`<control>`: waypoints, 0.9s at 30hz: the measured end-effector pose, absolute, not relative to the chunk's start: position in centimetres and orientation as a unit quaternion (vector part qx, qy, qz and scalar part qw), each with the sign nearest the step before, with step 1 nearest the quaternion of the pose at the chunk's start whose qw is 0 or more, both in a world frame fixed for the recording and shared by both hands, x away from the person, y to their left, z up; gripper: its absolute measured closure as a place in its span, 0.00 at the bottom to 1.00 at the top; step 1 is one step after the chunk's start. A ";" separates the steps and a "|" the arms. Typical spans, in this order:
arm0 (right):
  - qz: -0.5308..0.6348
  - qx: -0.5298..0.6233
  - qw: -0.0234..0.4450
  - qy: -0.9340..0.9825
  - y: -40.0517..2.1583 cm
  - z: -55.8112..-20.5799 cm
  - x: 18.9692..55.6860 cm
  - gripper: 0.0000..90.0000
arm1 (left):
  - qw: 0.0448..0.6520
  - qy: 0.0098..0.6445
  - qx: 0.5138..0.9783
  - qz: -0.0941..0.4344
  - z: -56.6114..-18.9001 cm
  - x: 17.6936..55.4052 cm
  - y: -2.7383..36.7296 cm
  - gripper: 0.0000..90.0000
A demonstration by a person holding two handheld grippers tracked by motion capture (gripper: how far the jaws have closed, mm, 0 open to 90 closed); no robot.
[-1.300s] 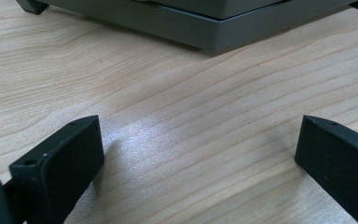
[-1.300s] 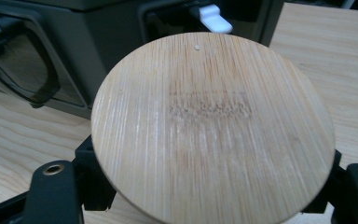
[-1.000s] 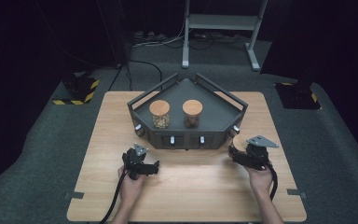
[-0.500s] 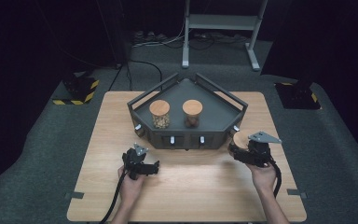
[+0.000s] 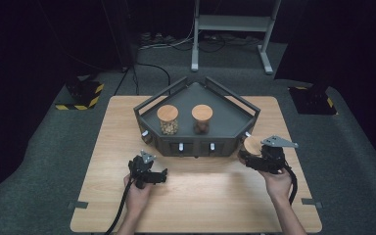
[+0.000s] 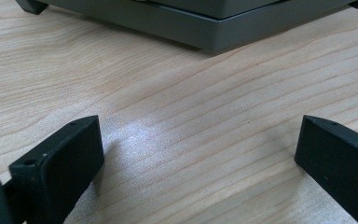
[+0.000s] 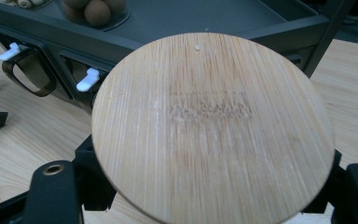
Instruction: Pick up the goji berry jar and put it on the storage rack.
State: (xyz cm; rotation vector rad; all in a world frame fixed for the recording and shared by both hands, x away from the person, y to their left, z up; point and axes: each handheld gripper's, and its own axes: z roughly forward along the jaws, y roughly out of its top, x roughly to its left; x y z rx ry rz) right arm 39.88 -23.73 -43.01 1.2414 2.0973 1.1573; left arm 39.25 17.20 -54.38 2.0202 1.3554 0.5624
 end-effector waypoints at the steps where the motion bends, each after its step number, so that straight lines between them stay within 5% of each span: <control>1: 0.418 0.448 0.221 0.759 -23.7 -42.8 39.9 0.29 | 0.317 0.515 0.767 0.214 -54.4 39.2 17.2 0.01; 27: 0.430 0.457 0.201 0.753 -24.6 -40.0 40.1 0.29 | 0.317 0.515 0.767 0.214 -54.4 39.2 17.2 0.01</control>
